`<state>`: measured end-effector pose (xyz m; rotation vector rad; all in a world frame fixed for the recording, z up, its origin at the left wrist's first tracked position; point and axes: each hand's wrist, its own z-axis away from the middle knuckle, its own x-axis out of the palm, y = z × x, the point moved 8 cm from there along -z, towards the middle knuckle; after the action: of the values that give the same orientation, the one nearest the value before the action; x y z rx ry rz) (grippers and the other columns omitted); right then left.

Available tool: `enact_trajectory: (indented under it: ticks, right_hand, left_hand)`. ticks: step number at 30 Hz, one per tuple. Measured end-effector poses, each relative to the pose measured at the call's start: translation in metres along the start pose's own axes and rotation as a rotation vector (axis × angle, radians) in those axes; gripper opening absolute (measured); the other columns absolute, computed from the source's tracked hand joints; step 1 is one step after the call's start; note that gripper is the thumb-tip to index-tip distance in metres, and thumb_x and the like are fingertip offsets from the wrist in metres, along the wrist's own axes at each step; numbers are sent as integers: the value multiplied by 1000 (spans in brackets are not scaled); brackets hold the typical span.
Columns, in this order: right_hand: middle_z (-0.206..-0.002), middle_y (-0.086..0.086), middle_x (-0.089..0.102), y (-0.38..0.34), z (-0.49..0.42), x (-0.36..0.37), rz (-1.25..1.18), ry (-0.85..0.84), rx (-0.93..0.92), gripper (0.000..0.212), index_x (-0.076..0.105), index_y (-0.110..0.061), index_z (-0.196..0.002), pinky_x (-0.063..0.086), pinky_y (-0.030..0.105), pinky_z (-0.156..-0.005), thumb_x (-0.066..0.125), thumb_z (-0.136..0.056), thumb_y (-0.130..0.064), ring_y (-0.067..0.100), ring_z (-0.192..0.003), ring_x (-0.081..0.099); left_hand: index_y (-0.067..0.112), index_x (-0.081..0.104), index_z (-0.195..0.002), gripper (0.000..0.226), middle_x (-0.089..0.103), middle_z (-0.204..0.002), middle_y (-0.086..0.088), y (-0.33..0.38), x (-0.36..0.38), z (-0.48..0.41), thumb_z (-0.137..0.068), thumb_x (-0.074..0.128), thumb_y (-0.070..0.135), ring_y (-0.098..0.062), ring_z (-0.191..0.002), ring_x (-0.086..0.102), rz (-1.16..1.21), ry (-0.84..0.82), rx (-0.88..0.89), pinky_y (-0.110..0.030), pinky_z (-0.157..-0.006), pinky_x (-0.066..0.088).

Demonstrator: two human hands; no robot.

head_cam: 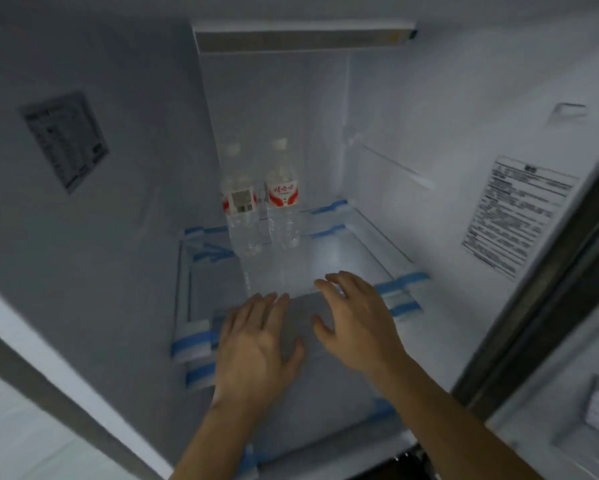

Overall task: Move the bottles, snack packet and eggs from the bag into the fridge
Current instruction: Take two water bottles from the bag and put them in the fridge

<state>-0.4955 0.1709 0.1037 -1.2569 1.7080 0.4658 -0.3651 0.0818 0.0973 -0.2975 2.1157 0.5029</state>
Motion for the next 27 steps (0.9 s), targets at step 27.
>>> enact_trajectory:
  ticks: [27]
  right_hand:
    - [-118, 9, 72, 57, 300, -100, 213, 50, 486, 51, 70, -14, -120, 51, 40, -99, 78, -77, -40, 28, -110, 68]
  left_hand:
    - [21, 57, -128, 62, 69, -123, -4, 202, 61, 146, -82, 53, 62, -26, -112, 66, 233, -301, 426, -47, -100, 48]
